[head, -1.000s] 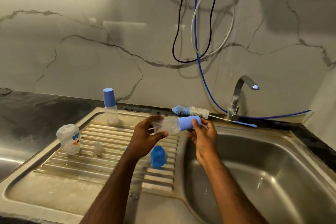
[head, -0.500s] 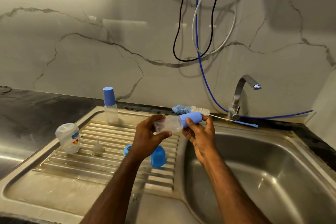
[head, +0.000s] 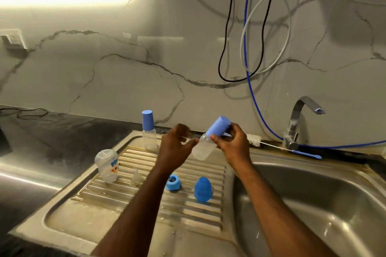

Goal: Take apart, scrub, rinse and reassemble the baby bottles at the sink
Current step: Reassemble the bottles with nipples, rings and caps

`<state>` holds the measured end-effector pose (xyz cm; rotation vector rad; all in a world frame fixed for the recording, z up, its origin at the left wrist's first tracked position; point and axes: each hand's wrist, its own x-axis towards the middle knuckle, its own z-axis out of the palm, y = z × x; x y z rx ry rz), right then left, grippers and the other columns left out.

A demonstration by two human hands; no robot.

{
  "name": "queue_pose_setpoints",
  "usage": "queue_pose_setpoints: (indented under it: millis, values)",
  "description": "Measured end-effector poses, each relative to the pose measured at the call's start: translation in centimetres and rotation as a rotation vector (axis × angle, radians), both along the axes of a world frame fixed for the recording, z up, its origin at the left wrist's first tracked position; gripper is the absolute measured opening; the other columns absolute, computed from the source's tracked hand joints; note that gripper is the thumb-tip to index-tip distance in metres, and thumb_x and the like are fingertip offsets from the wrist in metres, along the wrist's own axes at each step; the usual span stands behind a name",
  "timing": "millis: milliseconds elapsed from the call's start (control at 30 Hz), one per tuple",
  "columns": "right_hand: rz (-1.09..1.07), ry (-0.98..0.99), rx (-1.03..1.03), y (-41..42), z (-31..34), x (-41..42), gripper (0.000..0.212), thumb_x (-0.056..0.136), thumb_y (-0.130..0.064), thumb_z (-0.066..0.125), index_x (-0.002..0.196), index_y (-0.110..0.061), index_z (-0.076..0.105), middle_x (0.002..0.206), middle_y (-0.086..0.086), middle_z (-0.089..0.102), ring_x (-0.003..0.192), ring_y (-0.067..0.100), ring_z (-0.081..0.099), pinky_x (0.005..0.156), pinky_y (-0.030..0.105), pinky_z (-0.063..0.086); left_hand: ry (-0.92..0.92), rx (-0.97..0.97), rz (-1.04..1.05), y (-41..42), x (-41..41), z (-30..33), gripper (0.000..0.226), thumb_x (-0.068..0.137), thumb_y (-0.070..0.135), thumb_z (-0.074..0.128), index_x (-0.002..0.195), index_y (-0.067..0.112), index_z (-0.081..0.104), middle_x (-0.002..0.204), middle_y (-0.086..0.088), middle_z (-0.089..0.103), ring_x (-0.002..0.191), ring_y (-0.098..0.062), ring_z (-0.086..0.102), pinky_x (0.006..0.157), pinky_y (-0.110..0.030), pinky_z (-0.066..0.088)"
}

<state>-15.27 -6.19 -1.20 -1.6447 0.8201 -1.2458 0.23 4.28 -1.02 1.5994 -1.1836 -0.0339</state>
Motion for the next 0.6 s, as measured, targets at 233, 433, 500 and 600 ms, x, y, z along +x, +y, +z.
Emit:
queue_pose_setpoints:
  millis: [233,433,500,600]
  values:
    - [0.102,0.271,-0.176,-0.7,1.3,8.2,0.066,0.072,-0.021,0.090,0.128,-0.021,0.055,0.118,0.004,0.069,0.095,0.017,0.066,0.078,0.028,0.054,-0.282,0.402,0.083,1.9,8.3,2.7,0.017,0.085,0.025,0.080,0.082,0.012,0.071,0.082,-0.005,0.071,0.081,-0.021,0.067,0.074,-0.038,0.057]
    - [0.091,0.393,-0.146,-1.7,0.6,12.2,0.061,0.076,-0.015,0.087,0.128,-0.020,0.055,0.120,0.006,0.068,0.091,0.015,0.061,0.075,0.027,0.045,-0.381,0.590,0.046,3.5,12.4,2.6,0.013,0.085,0.025,0.080,0.085,0.017,0.069,0.095,-0.005,0.067,0.084,-0.016,0.064,0.073,-0.027,0.052]
    - [0.086,0.406,-0.127,-2.0,0.4,13.0,0.061,0.077,-0.014,0.086,0.129,-0.020,0.054,0.121,0.006,0.067,0.092,0.016,0.061,0.077,0.030,0.048,-0.389,0.580,0.030,3.5,12.8,2.6,0.013,0.087,0.023,0.079,0.090,0.013,0.071,0.094,-0.004,0.067,0.085,-0.015,0.064,0.072,-0.025,0.049]
    - [0.083,0.419,-0.118,-2.4,0.3,13.9,0.062,0.078,-0.014,0.085,0.132,-0.021,0.053,0.123,0.006,0.066,0.095,0.018,0.062,0.084,0.036,0.053,-0.388,0.576,0.008,3.3,13.3,2.6,0.015,0.088,0.022,0.078,0.094,0.011,0.071,0.096,-0.004,0.068,0.088,-0.017,0.065,0.078,-0.028,0.054]
